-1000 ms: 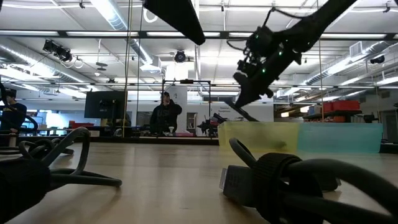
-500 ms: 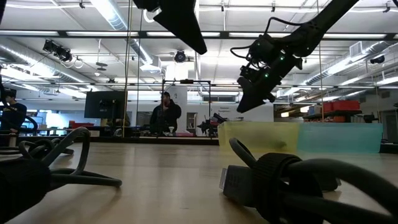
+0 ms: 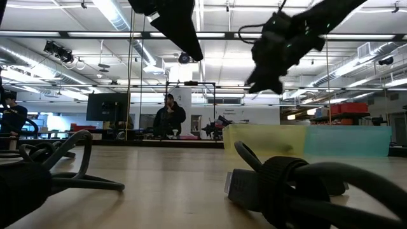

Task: Pick & Place USB Port
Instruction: Put the violet black charger cable into the yellow bin

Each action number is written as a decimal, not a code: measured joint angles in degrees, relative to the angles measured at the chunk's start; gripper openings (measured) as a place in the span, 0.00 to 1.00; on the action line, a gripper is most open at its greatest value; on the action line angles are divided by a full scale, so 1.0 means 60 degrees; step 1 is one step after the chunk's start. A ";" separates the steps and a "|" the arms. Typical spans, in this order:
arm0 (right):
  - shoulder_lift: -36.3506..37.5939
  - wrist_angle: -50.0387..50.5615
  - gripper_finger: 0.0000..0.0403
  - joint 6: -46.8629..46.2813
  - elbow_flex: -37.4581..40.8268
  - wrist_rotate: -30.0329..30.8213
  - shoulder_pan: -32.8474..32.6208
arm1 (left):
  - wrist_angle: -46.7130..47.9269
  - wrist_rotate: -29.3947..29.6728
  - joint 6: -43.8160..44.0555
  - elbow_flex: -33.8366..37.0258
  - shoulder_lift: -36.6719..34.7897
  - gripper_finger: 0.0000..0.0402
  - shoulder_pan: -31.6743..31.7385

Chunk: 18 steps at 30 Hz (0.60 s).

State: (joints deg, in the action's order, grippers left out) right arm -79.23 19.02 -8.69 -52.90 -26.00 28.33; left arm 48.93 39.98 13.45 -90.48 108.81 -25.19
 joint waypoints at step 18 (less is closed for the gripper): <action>0.0788 0.1886 0.29 -0.6585 0.0007 0.3843 -0.9398 | -0.0027 -0.0717 0.0999 -0.0004 0.0000 0.18 -0.0430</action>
State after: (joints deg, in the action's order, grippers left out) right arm -74.51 30.34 -48.20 -52.86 -2.94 -28.06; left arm 48.77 35.68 19.44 -90.50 108.81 -27.77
